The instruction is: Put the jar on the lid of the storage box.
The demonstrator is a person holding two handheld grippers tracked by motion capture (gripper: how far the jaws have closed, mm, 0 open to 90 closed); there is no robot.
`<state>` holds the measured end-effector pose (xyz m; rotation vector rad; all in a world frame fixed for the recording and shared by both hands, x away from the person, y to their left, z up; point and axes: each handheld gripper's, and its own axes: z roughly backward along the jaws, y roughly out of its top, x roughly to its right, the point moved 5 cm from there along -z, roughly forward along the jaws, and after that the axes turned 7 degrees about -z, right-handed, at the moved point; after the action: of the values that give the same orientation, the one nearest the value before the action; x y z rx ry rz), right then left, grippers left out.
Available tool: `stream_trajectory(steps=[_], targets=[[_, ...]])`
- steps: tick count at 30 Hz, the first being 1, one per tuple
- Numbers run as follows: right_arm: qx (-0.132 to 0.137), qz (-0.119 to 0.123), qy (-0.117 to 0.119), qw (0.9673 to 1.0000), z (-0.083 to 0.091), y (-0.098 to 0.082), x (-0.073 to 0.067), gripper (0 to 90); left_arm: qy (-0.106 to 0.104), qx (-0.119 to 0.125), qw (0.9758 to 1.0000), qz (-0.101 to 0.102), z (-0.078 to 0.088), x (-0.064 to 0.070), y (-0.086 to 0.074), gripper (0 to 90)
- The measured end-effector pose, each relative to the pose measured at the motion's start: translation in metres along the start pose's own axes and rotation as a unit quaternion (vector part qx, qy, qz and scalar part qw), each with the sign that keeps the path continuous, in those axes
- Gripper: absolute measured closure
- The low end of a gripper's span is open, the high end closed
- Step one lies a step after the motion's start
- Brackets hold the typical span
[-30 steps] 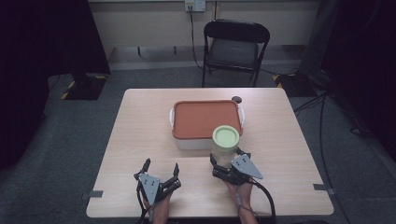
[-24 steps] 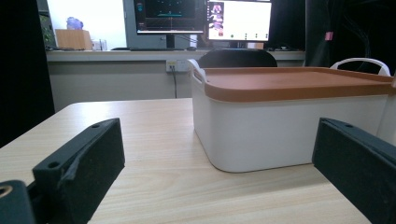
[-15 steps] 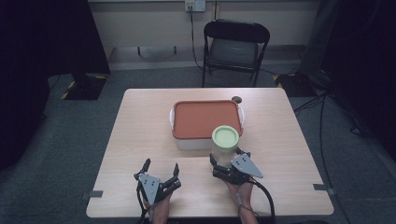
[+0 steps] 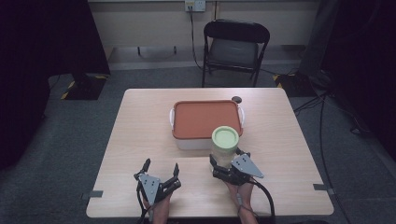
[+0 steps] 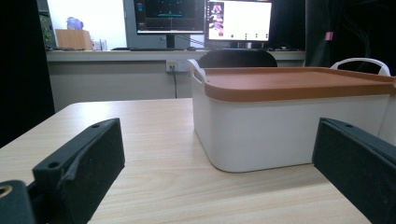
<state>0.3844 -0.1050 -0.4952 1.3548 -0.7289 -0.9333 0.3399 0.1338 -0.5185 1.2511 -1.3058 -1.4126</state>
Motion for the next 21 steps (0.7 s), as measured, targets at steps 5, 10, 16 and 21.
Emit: stream_trajectory(steps=[5,10,16,21], targets=[[-0.002,-0.003,0.000,1.0000,0.0000,0.0001,0.0006,11.1,0.000,0.000,1.0000,0.000,0.0000,0.0000,0.0000,1.9],[-0.003,-0.004,0.001,1.0000,0.0003,0.0005,0.0008,11.2,0.000,0.000,1.0000,0.000,0.0000,0.0000,0.0000,1.9],[-0.003,-0.006,0.003,1.0000,0.0010,0.0024,0.0007,11.2,0.000,0.000,1.0000,0.000,0.0000,0.0000,0.0000,1.9],[-0.003,-0.009,0.006,0.9999,0.0015,0.0073,0.0004,11.2,0.000,0.000,1.0000,0.000,0.0001,0.0000,0.0000,1.9]])
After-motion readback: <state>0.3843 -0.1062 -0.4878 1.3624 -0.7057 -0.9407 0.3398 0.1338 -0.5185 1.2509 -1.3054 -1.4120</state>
